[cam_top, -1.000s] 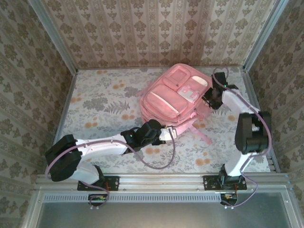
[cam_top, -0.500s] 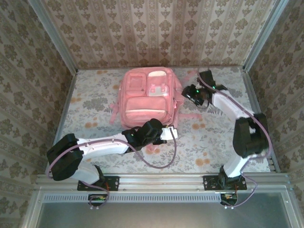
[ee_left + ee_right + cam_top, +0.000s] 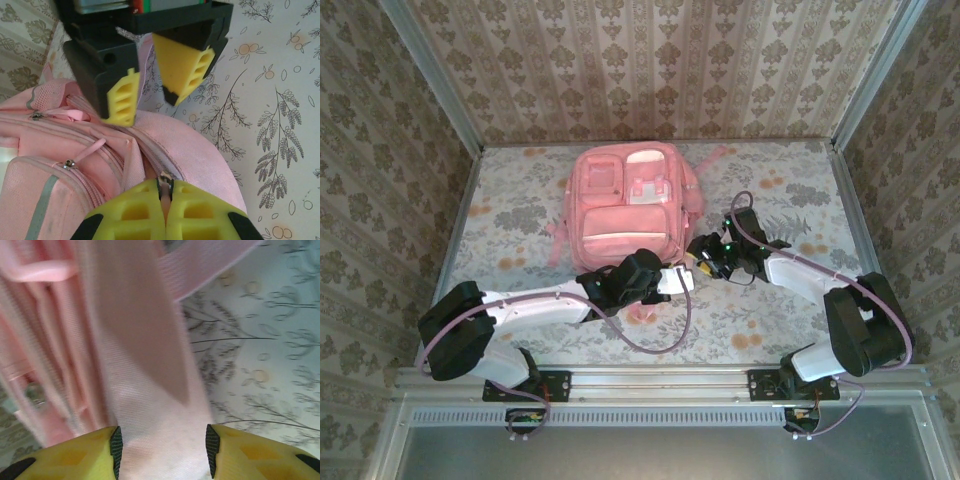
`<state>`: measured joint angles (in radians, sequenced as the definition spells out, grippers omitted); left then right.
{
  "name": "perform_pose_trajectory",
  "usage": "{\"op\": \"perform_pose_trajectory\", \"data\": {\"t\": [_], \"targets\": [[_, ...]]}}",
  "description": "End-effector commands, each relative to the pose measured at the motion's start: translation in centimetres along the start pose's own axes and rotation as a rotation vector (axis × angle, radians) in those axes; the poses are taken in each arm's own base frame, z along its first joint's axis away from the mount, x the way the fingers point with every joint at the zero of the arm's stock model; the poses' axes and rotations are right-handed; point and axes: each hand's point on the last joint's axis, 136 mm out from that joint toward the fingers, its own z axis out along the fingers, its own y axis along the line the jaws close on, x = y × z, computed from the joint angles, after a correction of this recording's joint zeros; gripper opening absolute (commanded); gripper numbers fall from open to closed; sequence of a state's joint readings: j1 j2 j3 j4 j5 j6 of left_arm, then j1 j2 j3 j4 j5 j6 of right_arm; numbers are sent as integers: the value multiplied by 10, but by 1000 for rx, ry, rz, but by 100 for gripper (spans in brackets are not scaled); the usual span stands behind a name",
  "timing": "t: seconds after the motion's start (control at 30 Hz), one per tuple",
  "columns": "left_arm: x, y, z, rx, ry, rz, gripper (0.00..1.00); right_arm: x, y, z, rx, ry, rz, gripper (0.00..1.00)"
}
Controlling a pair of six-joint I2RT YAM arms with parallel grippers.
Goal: Pack the student bag
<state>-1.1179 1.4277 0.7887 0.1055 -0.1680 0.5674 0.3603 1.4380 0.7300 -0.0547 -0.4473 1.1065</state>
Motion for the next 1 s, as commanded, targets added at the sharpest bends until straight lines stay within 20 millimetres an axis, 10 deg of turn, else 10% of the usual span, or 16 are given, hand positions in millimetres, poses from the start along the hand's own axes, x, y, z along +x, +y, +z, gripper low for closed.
{"op": "perform_pose_trajectory", "data": {"t": [0.0, 0.47, 0.67, 0.97], "targets": [[-17, 8, -4, -18, -58, -37, 0, 4, 26, 3, -97, 18, -16, 49], [-13, 9, -5, -29, -41, -50, 0, 27, 24, 28, -72, 88, -41, 29], [-10, 9, -7, -27, -25, -101, 0, 24, 11, 35, -41, 68, -17, 2], [12, 5, -20, -44, 52, -221, 0, 5, 1, 26, -3, -28, 19, 0]]}}
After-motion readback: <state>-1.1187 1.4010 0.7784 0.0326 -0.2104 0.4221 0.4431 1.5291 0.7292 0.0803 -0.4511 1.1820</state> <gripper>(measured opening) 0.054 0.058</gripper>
